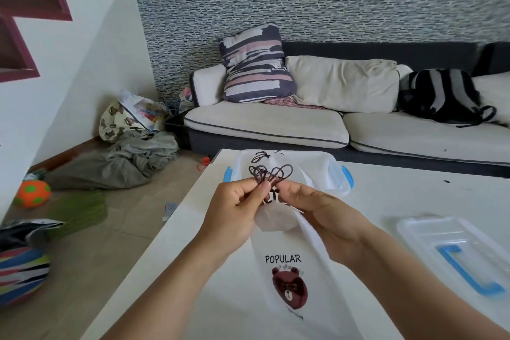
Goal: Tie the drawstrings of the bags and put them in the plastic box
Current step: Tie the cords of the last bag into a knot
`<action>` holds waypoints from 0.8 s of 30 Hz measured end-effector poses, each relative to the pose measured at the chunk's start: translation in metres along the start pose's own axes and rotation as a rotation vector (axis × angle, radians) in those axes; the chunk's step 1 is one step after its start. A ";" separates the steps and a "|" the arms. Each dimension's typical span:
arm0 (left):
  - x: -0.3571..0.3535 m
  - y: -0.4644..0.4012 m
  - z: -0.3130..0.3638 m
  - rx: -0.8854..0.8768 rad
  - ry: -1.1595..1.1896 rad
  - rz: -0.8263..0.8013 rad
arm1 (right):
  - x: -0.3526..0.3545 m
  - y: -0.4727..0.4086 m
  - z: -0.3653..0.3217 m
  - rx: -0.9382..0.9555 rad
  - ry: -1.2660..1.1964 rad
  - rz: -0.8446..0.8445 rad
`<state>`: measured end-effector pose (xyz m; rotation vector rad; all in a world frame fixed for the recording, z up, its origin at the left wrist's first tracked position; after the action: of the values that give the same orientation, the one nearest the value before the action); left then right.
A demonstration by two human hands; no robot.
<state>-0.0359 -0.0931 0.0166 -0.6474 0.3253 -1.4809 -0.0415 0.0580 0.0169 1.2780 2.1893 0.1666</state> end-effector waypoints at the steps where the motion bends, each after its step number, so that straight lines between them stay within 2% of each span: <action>1: 0.000 0.000 -0.001 0.005 -0.004 0.009 | 0.002 -0.001 -0.001 0.001 0.012 0.029; 3: 0.001 -0.001 -0.004 0.009 -0.029 0.019 | 0.008 -0.002 -0.005 0.048 0.071 0.146; 6: 0.000 -0.001 -0.006 -0.006 -0.104 -0.027 | 0.015 0.003 -0.019 0.175 0.473 0.381; 8: -0.003 0.000 -0.006 0.007 -0.117 -0.073 | 0.021 0.002 -0.021 0.180 0.671 0.430; 10: -0.006 0.001 -0.008 0.042 -0.100 -0.108 | 0.026 0.000 -0.019 0.143 0.736 0.406; 12: -0.007 0.002 -0.009 0.082 -0.064 -0.133 | 0.029 -0.002 -0.016 0.116 0.664 0.325; 15: -0.007 0.001 -0.010 0.132 -0.001 -0.123 | 0.031 -0.005 -0.013 0.069 0.333 0.171; 18: -0.007 0.001 -0.011 0.163 0.010 -0.091 | 0.026 -0.002 -0.013 0.062 0.249 0.079; 21: -0.006 0.002 -0.012 0.181 0.034 -0.069 | 0.026 0.000 -0.018 0.131 0.249 0.124; 24: -0.005 0.001 -0.013 0.189 0.040 -0.057 | 0.024 0.001 -0.021 0.217 0.277 0.241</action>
<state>-0.0428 -0.0906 0.0049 -0.4792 0.1959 -1.5592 -0.0605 0.0826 0.0241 1.7315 2.3252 0.2169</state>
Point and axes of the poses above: each hand's wrist, its own y-axis away from the middle knuckle, its own x-axis out of the back of the hand, z = x × y, the point moved 4 cm from there along -y, towards the middle knuckle, and after that the axes turned 14 degrees about -x, right-handed, at the moved point
